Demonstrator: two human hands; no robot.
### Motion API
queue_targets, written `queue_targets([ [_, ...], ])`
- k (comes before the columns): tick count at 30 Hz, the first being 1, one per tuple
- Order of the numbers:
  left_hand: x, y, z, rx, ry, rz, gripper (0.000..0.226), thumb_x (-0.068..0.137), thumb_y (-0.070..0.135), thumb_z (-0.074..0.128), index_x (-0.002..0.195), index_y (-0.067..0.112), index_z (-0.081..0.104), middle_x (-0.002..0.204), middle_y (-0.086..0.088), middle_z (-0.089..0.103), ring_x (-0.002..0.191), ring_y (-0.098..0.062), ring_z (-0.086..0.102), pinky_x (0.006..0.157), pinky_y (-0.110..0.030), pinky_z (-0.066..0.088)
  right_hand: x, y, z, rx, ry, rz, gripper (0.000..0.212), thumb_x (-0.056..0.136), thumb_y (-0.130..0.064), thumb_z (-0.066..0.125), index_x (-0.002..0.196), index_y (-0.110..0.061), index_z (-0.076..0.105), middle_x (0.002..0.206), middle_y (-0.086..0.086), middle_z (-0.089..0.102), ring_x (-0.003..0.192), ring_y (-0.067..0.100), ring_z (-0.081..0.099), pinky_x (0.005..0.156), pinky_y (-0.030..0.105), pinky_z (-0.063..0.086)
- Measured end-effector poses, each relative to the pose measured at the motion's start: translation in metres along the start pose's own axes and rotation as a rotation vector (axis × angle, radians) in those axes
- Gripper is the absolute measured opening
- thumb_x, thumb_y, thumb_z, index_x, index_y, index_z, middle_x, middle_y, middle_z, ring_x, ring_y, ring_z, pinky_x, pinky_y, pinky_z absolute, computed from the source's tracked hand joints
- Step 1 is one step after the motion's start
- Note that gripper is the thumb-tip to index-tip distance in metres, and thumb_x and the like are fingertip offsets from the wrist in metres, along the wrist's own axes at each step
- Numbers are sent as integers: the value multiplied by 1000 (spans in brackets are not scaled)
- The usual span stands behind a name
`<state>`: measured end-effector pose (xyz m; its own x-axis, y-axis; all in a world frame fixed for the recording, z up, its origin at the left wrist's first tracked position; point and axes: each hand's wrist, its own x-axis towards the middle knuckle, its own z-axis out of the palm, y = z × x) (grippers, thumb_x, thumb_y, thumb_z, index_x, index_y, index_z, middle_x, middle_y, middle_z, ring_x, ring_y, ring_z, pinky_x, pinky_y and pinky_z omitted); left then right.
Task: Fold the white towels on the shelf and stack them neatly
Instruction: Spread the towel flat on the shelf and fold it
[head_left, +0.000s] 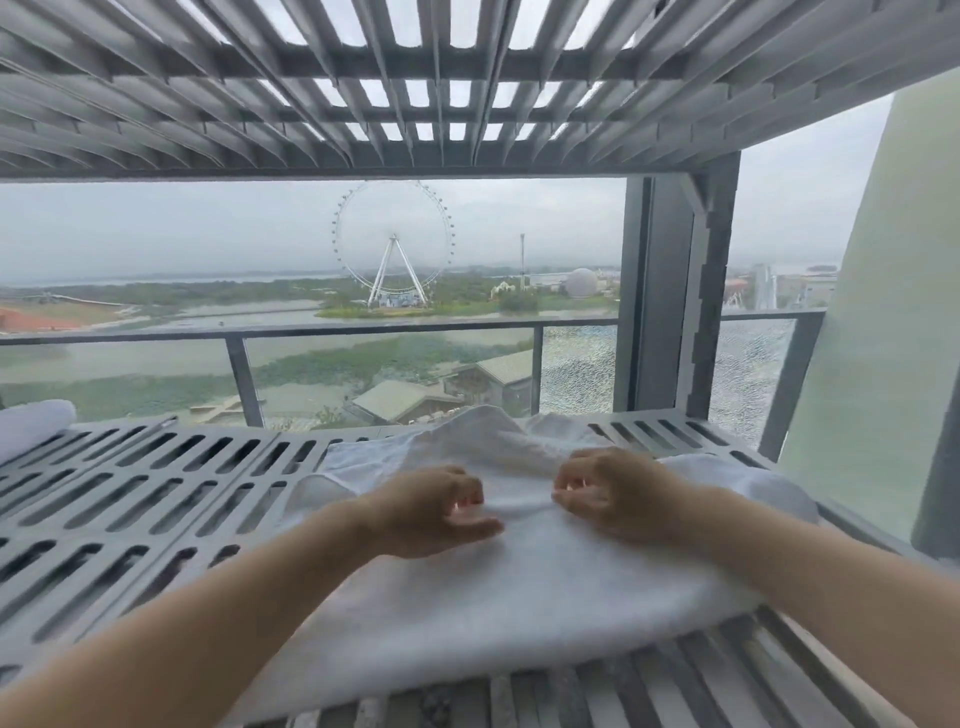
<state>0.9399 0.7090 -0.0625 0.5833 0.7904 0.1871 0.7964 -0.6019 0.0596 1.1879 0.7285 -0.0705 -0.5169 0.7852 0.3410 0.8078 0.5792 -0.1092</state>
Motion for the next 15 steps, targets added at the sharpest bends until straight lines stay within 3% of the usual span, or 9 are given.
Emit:
queue_targets([
  [4, -25, 16, 15, 99, -59, -145, 63, 86, 66, 36, 131, 22, 38, 127, -1, 43, 120, -19, 41, 99, -30, 35, -32, 4, -7, 5, -53, 19, 41, 87, -53, 43, 117, -27, 54, 115, -7, 57, 102, 15, 54, 89, 33, 44],
  [7, -44, 25, 19, -1, -99, -213, 72, 82, 72, 29, 137, 25, 31, 135, 2, 32, 130, -16, 28, 111, -35, 25, -44, -6, -11, -20, -86, -18, 45, 87, -54, 45, 122, -27, 51, 116, -4, 56, 107, 17, 52, 91, 31, 42],
  [10, -61, 29, 14, -73, -88, -226, 76, 78, 74, 32, 137, 26, 33, 131, 8, 34, 123, -9, 33, 107, -32, 31, -49, -16, -12, -34, -113, -49, 41, 87, -52, 45, 119, -29, 54, 117, -1, 60, 106, 20, 54, 85, 29, 40],
  [13, -69, 33, 10, -132, -82, -262, 57, 85, 62, 45, 130, 27, 41, 122, 9, 41, 112, -9, 42, 98, -30, 36, -43, -21, -20, 129, -143, -22, 27, 90, -46, 46, 107, -31, 60, 111, 0, 63, 98, 19, 58, 83, 30, 44],
  [15, -65, 37, 7, -154, -82, -279, 42, 89, 58, 40, 113, 26, 48, 109, 6, 46, 102, -13, 46, 90, -31, 37, -35, -22, -25, 211, -141, 13, 21, 90, -42, 47, 104, -32, 61, 107, -2, 63, 94, 17, 58, 83, 32, 46],
])
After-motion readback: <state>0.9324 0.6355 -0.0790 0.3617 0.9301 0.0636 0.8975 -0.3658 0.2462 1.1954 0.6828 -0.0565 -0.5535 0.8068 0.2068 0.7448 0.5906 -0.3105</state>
